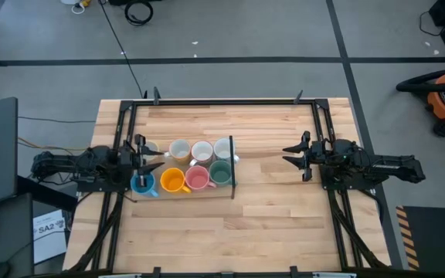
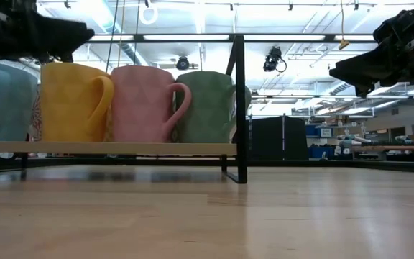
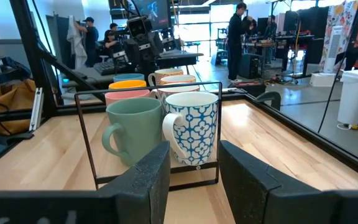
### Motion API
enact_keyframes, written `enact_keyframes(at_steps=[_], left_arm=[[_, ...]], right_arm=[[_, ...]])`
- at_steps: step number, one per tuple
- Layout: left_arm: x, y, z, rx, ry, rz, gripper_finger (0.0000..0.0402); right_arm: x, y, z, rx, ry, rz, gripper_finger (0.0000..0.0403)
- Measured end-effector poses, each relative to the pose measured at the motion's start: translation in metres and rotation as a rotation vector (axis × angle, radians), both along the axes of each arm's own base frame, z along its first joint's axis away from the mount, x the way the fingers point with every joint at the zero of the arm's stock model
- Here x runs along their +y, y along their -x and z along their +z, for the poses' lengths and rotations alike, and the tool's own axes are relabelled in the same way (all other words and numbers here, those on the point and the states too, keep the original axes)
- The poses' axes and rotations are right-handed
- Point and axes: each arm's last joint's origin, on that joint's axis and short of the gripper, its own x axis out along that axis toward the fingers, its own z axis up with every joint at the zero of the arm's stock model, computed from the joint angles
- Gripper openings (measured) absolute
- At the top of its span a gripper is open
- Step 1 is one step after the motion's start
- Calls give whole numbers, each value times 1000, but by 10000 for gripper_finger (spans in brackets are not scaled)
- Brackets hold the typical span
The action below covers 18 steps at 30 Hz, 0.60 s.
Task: Place coffee mugs
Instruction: Return to Home Position
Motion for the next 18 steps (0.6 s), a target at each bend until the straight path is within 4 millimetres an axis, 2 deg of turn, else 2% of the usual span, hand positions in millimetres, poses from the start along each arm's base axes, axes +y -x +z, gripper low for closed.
enact_keyframes(at_steps=[7,11,18], left_arm=[[1,9,26,-306,25,0,155],[1,12,32,-374,31,0,155],[1,12,33,-378,31,0,155]], right_arm=[[0,0,0,0,0,0,141],[0,0,0,0,0,0,141],[0,0,0,0,0,0,141]])
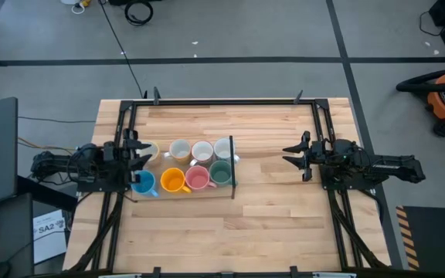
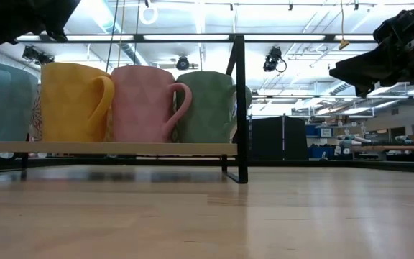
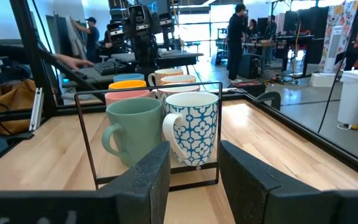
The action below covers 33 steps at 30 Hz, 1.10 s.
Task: Place coffee mugs
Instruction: Return to Home Position
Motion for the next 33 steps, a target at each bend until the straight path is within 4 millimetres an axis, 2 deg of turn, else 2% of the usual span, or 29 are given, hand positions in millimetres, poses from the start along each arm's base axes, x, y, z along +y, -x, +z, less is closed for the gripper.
enact_keyframes(at_steps=[8,13,22,25,33], left_arm=[[0,0,1,-6,0,0,155],[1,6,9,-113,62,-35,155],[1,6,9,-126,96,-59,155],[0,3,5,-63,88,-53,155],[-1,-9,-21,237,69,-39,155]], right_arm=[[0,0,0,0,0,0,141],[0,0,0,0,0,0,142],[0,0,0,0,0,0,142],[0,0,0,0,0,0,141],[0,0,0,-2,0,0,141]])
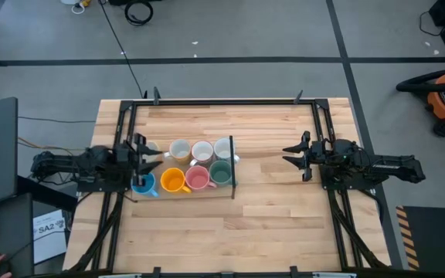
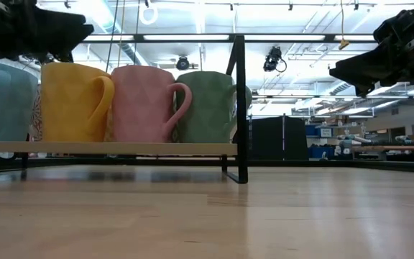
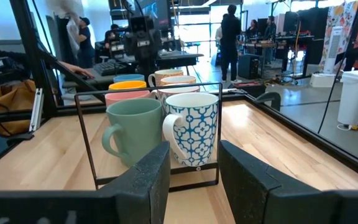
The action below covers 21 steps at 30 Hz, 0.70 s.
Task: Place coffee mugs
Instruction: Return to Home Position
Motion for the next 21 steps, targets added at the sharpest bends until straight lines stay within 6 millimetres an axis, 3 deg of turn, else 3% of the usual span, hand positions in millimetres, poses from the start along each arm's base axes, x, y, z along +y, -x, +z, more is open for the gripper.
enact_keyframes(at_steps=[21], left_arm=[[0,-2,-8,97,-1,-1,155]], right_arm=[[0,0,0,-2,0,0,142]])
